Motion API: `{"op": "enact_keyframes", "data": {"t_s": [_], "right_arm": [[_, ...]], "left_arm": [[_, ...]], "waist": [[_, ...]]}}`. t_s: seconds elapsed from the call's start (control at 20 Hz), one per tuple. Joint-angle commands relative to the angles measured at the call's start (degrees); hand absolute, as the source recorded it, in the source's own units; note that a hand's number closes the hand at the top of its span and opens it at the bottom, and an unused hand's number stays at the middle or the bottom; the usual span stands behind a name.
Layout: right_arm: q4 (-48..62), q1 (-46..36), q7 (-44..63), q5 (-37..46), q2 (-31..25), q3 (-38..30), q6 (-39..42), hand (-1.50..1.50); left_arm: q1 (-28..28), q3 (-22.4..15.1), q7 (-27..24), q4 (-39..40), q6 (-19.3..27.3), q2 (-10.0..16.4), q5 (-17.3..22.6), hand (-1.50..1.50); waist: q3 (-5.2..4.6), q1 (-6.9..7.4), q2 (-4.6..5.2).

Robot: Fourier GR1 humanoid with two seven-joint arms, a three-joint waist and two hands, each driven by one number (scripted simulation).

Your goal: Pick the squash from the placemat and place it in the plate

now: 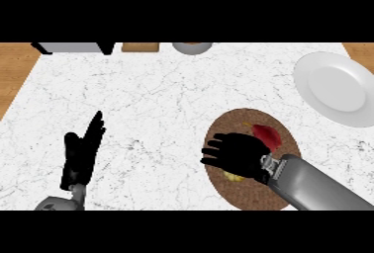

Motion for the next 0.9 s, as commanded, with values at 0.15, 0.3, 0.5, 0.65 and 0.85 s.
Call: {"op": "enact_keyframes", "data": {"t_s": [0.15,0.3,0.5,0.65,0.85], "right_arm": [[3.9,1.1,-4.4,7.2,3.3,-2.8,0.7,-1.50],[6.3,2.0,-4.9,9.3,5.8,-3.3,0.4,-1.50],[7.8,3.1,-8.4,11.5,4.1,-6.0,-2.6,-1.50],[11.4,2.1,-10.6,14.2,6.8,-6.5,-4.1,-1.50],[13.3,4.1,-11.7,17.8,6.9,-6.8,-5.3,-1.50]], "left_arm": [[0.1,2.3,3.8,-3.0,-1.7,-0.3,-1.4,0.00],[-1.3,1.6,4.6,-2.4,-1.1,-2.6,-2.7,0.00],[3.1,1.2,2.0,-5.5,-0.7,-3.5,-4.4,0.00],[1.7,4.5,2.4,-3.1,-4.7,-1.3,-2.9,0.00],[2.4,3.1,1.0,-3.3,-3.3,-4.1,-5.6,0.00]], "waist": [[0.01,-0.01,0.00],[0.01,-0.07,0.02],[0.02,0.07,-0.01],[0.01,0.13,0.04],[0.01,0.04,0.02]]}}
